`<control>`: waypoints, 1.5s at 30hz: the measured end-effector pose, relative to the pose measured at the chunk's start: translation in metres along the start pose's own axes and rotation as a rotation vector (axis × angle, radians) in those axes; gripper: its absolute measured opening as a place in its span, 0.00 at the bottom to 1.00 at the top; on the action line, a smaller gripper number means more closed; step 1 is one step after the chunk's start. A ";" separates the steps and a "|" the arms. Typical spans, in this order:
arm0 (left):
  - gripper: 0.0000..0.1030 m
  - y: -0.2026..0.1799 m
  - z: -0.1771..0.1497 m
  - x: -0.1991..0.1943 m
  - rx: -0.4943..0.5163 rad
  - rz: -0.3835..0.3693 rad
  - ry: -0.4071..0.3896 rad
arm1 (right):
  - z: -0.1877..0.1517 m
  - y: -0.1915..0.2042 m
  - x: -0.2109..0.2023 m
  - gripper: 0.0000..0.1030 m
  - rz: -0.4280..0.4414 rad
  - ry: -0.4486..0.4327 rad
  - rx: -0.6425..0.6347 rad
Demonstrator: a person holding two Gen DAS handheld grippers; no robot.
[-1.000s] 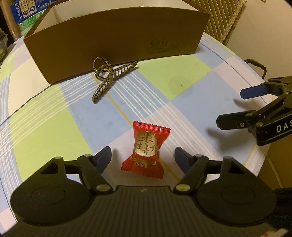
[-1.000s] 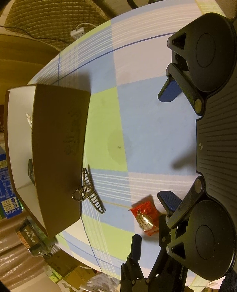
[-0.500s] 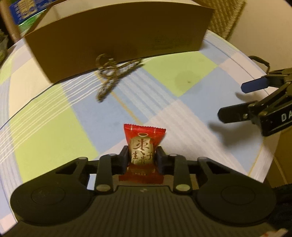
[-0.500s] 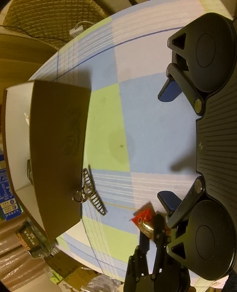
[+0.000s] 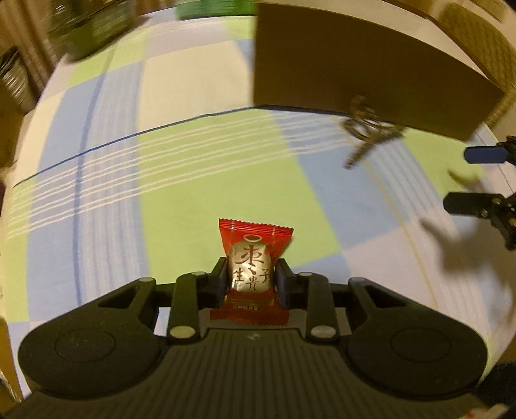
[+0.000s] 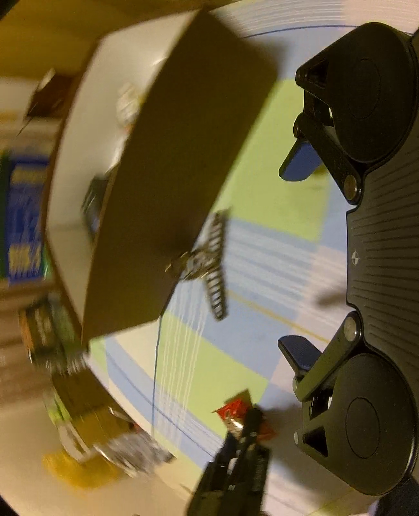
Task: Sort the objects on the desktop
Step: 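Grasp the red candy packet with the left gripper while the right grasps the leopard claw clip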
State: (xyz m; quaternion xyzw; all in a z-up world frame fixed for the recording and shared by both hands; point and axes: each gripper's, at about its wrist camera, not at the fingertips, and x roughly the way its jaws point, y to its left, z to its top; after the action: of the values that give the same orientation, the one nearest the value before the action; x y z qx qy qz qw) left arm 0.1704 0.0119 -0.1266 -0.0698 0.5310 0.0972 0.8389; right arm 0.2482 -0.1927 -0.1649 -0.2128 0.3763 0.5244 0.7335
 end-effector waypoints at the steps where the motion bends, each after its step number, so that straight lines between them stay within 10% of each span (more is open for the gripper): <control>1: 0.25 0.005 0.001 0.000 -0.014 0.008 -0.001 | 0.005 0.001 0.005 0.65 0.014 -0.007 -0.031; 9: 0.25 0.024 0.007 0.001 -0.067 0.032 -0.006 | 0.029 0.003 0.042 0.59 -0.008 -0.039 -0.245; 16: 0.25 0.027 0.012 0.003 -0.061 0.035 -0.003 | 0.027 0.001 0.057 0.34 -0.015 0.020 -0.363; 22: 0.25 0.028 0.013 0.004 -0.054 0.033 -0.002 | 0.023 0.017 0.043 0.30 0.065 0.068 -0.268; 27: 0.25 0.028 0.013 0.005 -0.056 0.031 -0.003 | 0.023 0.013 0.046 0.34 -0.077 0.050 -0.101; 31: 0.25 0.028 0.013 0.005 -0.057 0.030 -0.006 | 0.028 0.008 0.040 0.67 -0.072 -0.033 0.021; 37: 0.26 0.029 0.017 0.008 -0.057 0.031 -0.012 | 0.038 0.016 0.061 0.67 -0.114 -0.029 0.014; 45: 0.26 0.030 0.028 0.014 -0.074 0.029 -0.021 | 0.036 0.014 0.077 0.37 -0.156 -0.018 0.028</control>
State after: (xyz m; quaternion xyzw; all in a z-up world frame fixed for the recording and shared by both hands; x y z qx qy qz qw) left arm 0.1935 0.0479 -0.1277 -0.0919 0.5192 0.1296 0.8398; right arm 0.2597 -0.1151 -0.2006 -0.2266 0.3591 0.4622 0.7785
